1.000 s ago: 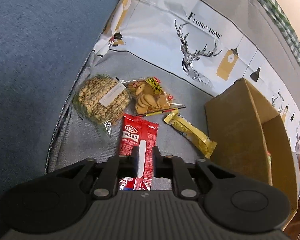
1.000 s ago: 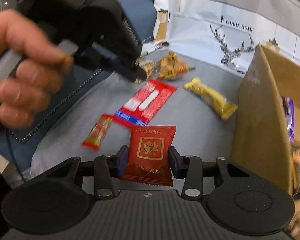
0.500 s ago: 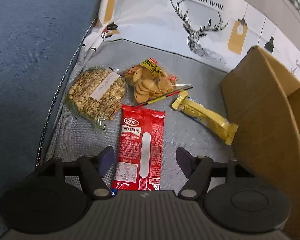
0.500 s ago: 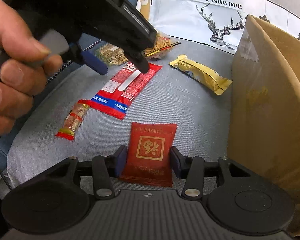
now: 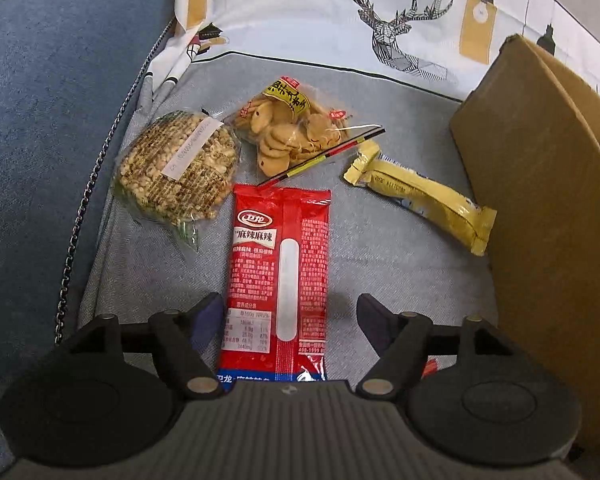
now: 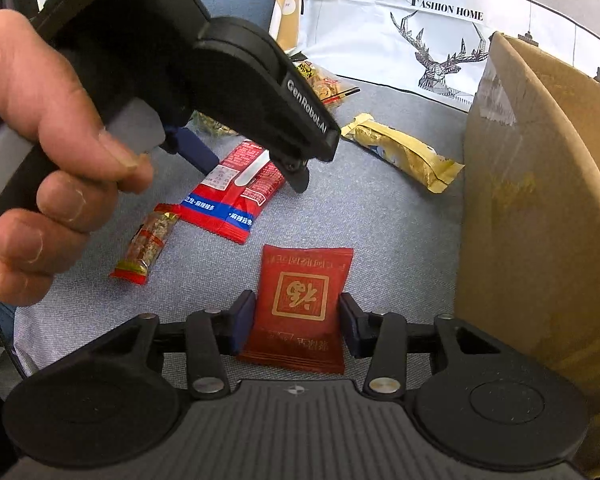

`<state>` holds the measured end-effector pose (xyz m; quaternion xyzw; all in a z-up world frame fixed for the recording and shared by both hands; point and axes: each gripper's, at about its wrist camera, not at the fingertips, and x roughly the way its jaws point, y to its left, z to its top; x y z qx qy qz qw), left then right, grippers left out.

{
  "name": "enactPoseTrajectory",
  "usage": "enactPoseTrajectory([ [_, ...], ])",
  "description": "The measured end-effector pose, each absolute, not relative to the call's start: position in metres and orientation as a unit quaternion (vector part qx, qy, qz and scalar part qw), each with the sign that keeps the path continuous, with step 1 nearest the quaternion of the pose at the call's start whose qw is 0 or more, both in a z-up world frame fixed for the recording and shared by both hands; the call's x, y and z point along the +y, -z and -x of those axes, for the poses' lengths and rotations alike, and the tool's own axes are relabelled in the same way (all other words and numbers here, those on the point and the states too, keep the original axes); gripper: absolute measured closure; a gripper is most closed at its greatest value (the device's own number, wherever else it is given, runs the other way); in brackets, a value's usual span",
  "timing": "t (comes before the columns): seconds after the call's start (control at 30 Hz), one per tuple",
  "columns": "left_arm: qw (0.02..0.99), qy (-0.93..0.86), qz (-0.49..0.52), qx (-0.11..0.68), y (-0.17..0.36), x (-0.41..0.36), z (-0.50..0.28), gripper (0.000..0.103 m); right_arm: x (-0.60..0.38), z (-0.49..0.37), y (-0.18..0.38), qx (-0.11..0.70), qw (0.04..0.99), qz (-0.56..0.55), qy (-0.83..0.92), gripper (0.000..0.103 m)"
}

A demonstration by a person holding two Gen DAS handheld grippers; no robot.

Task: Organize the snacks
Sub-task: 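Grasp the red square candy with right tool while left grasps the red spicy strip pack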

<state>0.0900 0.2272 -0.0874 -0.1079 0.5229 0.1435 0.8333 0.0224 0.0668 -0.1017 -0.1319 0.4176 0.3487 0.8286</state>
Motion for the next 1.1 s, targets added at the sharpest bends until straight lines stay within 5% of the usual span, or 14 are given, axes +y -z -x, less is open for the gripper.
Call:
enactPoseTrajectory([
  [0.57, 0.831, -0.146, 0.099, 0.527, 0.086, 0.230, -0.087, 0.053, 0.067, -0.022, 0.102, 0.417, 0.829, 0.133, -0.349, 0.056],
  [0.87, 0.825, -0.133, 0.139, 0.532, 0.078, 0.236, -0.078, 0.053, 0.067, -0.021, 0.100, 0.417, 0.832, 0.129, -0.342, 0.057],
  [1.1, 0.829, -0.130, 0.132, 0.527, 0.080, 0.233, -0.083, 0.035, 0.067, -0.023, 0.100, 0.422, 0.832, 0.124, -0.339, 0.056],
])
